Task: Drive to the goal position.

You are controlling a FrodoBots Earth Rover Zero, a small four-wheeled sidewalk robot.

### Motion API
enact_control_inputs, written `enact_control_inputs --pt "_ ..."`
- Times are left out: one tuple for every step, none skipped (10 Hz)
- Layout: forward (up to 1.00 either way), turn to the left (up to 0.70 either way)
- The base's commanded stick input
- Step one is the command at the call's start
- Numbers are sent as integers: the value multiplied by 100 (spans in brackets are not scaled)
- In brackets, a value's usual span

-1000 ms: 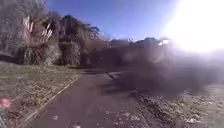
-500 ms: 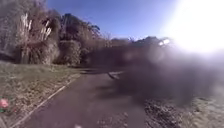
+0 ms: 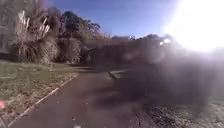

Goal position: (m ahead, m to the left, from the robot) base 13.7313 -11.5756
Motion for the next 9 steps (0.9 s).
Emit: enact_control_inputs --pt "60 0" --pt "60 0" --pt "60 1" --pt "60 5" --pt "60 10" --pt "60 13" --pt "60 14" --pt "60 15" --pt "60 15"
